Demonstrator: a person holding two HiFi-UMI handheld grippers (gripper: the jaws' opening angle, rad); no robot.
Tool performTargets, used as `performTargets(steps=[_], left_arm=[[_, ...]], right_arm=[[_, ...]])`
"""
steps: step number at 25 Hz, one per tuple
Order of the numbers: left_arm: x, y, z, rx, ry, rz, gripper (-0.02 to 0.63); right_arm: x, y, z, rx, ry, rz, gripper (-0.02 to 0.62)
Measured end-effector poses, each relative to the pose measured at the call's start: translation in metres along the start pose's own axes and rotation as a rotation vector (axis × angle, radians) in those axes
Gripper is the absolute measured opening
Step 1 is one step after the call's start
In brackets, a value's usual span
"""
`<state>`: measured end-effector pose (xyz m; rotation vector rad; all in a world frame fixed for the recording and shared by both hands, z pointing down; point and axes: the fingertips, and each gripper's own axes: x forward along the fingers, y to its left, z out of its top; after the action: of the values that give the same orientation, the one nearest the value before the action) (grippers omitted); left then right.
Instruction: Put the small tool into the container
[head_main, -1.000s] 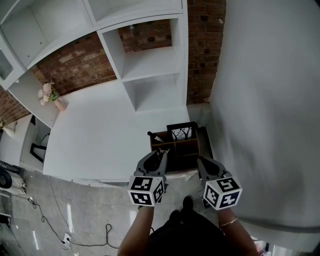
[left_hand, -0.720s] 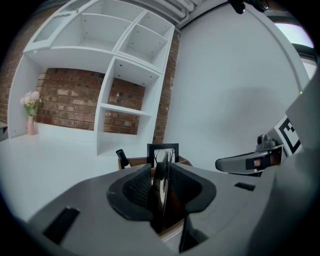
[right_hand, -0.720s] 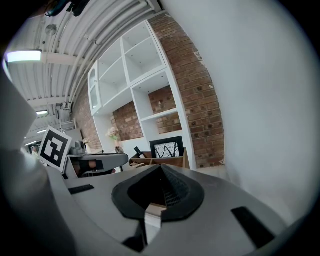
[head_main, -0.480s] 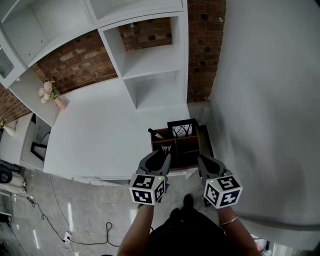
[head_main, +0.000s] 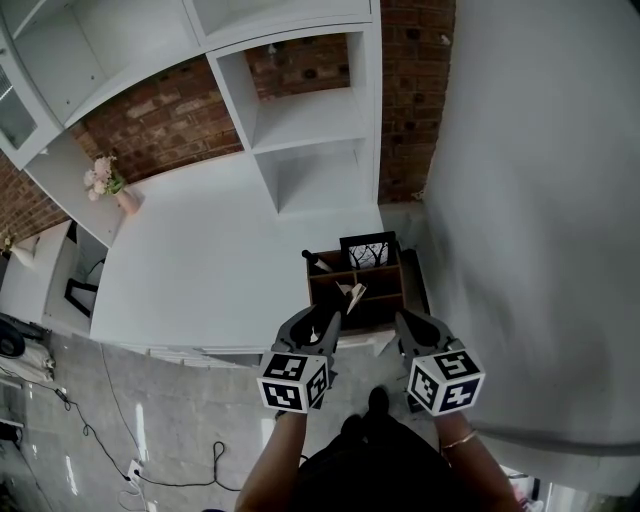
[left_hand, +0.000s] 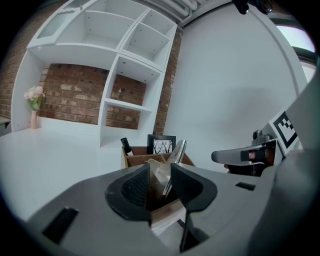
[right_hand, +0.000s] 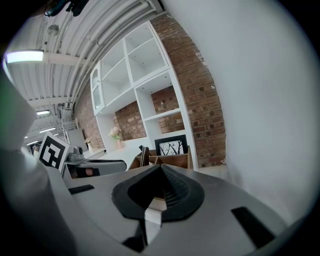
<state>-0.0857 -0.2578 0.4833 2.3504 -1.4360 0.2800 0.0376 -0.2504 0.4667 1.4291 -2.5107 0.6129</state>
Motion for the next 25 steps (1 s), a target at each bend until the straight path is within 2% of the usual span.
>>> performTargets(steps=[9, 25], left_arm=[[-0.022, 0.003, -0.008, 0.003, -0.005, 0.019, 0.110], [-0.077, 0.003, -0.018, 0.010, -0.032, 0.051, 0.027]], right_arm=[[-0.009, 0.009, -0.004, -0.009, -0.004, -0.004, 0.005], [-0.033, 0.040, -0.019, -0.030, -0.007, 0.000, 0.005]])
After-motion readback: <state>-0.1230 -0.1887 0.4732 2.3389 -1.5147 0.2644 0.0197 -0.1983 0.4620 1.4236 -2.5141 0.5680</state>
